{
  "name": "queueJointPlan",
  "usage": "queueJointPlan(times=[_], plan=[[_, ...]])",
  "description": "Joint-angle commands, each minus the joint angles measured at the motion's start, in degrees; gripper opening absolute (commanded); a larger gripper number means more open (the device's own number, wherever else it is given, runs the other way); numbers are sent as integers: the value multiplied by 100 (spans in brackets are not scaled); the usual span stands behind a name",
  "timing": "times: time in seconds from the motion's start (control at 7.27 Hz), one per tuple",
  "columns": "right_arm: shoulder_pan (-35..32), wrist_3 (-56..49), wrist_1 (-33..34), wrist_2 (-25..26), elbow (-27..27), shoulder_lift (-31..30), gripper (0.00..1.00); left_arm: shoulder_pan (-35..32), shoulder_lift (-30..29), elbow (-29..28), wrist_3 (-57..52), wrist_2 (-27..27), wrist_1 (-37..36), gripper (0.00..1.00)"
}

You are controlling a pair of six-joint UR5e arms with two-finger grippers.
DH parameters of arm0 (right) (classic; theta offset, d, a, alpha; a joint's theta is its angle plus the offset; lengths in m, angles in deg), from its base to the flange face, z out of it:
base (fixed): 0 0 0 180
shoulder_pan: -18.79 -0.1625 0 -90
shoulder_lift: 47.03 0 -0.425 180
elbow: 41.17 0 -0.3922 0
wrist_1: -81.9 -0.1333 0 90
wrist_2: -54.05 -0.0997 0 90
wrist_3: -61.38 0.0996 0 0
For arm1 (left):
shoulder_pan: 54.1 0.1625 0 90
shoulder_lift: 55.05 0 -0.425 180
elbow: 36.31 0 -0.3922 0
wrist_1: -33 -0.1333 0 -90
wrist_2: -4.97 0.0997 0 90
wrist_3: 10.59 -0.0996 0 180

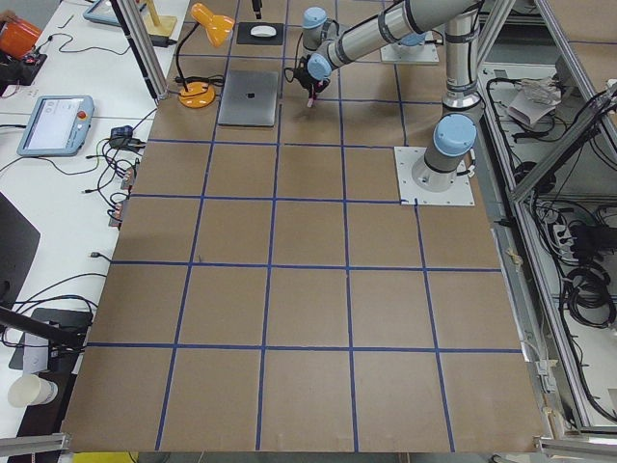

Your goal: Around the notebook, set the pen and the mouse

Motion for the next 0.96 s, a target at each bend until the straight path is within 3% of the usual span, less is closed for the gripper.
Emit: queueJointPlan(times=[0.0, 0.41, 0.69, 0.83], plan=[[-524, 741, -543, 25, -25, -784, 100, 27, -16, -11, -19, 18, -28, 0], [-1238, 1343, -1212, -62, -324, -1743, 100, 35, -165, -29, -89, 9, -37, 0], [-1239, 1343, -1423, -37, -341, -2166, 100, 44, -174, -46, -273, 18, -28, 80], [-1239, 1343, -1432, -19, -394, -2098, 100, 62, -166, -55, -413, 18, -19, 88]])
